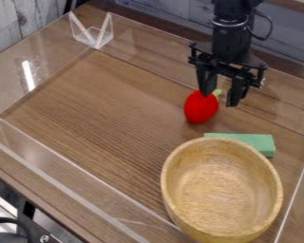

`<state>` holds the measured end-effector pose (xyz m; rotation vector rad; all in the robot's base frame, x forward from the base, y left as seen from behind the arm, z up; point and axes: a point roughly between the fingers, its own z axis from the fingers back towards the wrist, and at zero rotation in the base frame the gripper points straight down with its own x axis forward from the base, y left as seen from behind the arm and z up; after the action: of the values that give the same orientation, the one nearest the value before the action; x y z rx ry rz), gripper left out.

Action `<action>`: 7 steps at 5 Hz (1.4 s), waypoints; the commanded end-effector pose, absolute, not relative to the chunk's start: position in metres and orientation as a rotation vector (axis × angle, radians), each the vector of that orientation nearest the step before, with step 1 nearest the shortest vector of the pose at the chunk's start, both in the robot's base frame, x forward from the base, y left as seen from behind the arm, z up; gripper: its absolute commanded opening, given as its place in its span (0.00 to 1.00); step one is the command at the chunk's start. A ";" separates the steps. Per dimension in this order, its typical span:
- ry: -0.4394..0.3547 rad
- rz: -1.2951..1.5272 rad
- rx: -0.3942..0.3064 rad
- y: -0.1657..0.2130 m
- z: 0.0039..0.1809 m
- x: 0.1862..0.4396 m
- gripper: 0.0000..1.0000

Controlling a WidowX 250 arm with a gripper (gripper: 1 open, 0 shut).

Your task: Move the red object to the left side of the table

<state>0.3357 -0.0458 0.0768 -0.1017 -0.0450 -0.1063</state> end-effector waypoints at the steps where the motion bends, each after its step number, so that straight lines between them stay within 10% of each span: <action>1: -0.090 -0.126 -0.103 -0.037 0.091 0.348 1.00; 5: -0.054 -0.083 -0.108 -0.030 0.057 0.357 1.00; 6: -0.051 -0.042 -0.108 -0.030 0.048 0.358 0.00; 7: -0.092 0.001 -0.109 -0.009 0.078 0.351 0.00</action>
<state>0.3454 -0.0114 0.0558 -0.1087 -0.0222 -0.0028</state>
